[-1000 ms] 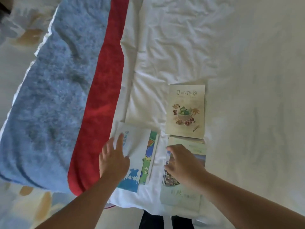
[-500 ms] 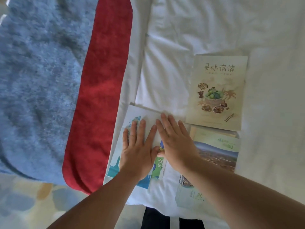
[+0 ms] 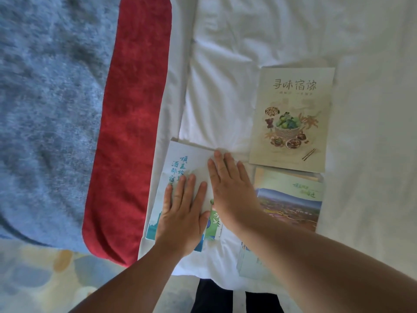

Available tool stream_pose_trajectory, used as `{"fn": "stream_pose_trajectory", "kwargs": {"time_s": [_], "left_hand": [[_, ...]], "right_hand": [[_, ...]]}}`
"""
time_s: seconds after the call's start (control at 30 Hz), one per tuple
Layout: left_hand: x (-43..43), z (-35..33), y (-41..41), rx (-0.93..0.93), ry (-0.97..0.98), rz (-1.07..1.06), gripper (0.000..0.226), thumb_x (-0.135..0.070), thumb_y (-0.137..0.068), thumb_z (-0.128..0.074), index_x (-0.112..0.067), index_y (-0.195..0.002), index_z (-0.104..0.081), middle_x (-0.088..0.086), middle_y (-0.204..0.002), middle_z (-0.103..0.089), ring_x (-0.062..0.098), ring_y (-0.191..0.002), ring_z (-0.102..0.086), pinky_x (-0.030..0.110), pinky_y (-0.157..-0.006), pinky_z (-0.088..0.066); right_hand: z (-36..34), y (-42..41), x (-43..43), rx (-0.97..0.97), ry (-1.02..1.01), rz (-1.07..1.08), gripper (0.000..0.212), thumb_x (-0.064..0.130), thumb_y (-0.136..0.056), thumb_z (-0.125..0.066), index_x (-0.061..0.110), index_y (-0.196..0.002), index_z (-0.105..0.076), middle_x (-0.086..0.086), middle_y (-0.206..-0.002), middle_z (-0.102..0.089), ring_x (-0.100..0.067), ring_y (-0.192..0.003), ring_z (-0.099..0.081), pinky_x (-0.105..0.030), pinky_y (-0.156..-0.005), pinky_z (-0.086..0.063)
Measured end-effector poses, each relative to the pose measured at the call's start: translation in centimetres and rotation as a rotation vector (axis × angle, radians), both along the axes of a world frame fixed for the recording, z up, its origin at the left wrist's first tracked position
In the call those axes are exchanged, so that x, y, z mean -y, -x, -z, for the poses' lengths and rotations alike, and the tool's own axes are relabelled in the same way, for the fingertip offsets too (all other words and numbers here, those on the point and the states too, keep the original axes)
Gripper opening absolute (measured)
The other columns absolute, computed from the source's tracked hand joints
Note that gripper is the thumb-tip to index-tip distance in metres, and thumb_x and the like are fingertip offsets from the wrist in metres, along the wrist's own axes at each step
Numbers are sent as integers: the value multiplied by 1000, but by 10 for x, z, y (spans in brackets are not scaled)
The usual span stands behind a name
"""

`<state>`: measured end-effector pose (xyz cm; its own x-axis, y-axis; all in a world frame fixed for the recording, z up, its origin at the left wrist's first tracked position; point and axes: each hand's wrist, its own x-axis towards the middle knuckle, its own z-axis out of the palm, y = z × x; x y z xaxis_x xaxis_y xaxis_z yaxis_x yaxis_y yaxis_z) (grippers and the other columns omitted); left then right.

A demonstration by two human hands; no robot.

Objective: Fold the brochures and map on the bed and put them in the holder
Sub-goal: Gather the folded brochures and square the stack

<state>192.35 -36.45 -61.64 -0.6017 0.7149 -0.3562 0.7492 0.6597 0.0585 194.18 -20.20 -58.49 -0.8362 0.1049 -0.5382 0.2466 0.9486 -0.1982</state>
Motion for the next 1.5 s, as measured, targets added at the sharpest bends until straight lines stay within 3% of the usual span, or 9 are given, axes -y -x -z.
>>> {"fn": "stream_pose_trajectory", "kwargs": {"time_s": [0.23, 0.37, 0.47, 0.6, 0.7, 0.77, 0.97, 1.37, 1.5], "left_hand": [[3, -19, 3, 34, -14, -4, 64, -45, -97, -31, -12, -151, -31, 18, -159, -21, 37, -147, -17, 56, -116, -18], [-7, -34, -4, 39, -135, -108, 65, -32, -92, -58, -13, -149, -35, 18, -157, -26, 39, -145, -21, 60, -114, -23], [-22, -46, -22, 61, -195, -103, 73, -26, -86, -67, -11, -149, -31, 18, -157, -27, 40, -145, -20, 63, -111, -25], [-45, -59, -49, 80, -223, 11, 64, -40, -95, -42, -12, -151, -27, 15, -158, -22, 38, -145, -18, 58, -115, -20], [-56, -60, -69, 115, -193, 115, 68, -45, -94, -40, -14, -153, -26, 12, -161, -18, 35, -147, -17, 57, -116, -22], [-62, -55, -85, 134, -172, 187, 71, -47, -94, -45, -14, -153, -25, 11, -161, -17, 32, -148, -16, 58, -116, -23], [-78, -39, -106, 144, -28, 207, 74, -45, -89, -62, -10, -149, -36, 14, -157, -27, 29, -146, -24, 56, -109, -35], [-83, -46, -118, 188, 41, 192, 68, -29, -97, -44, -8, -155, -14, 18, -161, -3, 33, -148, 4, 55, -118, -8], [-70, -55, -128, 210, 87, 247, 76, -26, -79, -63, -7, -148, -37, 23, -155, -28, 37, -145, -23, 50, -115, -26]], "right_hand": [[-41, -44, -42, -175, 159, 35, 80, 36, -97, -55, 13, -157, -7, -8, -165, 7, -25, -152, 5, -35, -121, 1], [-50, -106, -73, -170, 124, 191, 77, 41, -93, -59, 18, -155, -21, -4, -164, -8, -20, -151, -6, -34, -119, -14], [-51, -143, -84, -96, 80, 273, 85, 47, -89, -64, 18, -156, -19, -5, -164, -8, -23, -151, -8, -36, -118, -18], [-47, -176, -87, -15, 53, 281, 95, 56, -85, -63, 18, -157, -13, -9, -164, -5, -31, -151, -9, -40, -117, -17], [-36, -187, -86, 63, 56, 245, 106, 67, -87, -50, 29, -148, 28, -4, -161, 24, -30, -150, 12, -39, -119, -3], [-31, -187, -83, 73, 35, 228, 107, 69, -88, -46, 29, -139, 39, -5, -158, 31, -31, -149, 17, -40, -120, 0], [-19, -182, -79, 92, -39, 217, 104, 67, -89, -46, 21, -152, 23, -11, -159, 28, -36, -149, 14, -45, -122, -4], [-17, -179, -80, 142, -84, 176, 101, 67, -89, -44, 20, -153, 18, -14, -160, 24, -37, -149, 10, -45, -122, -10], [-15, -176, -78, 147, -86, 174, 100, 67, -90, -43, 20, -153, 18, -14, -160, 25, -38, -149, 10, -45, -122, -11]]}}
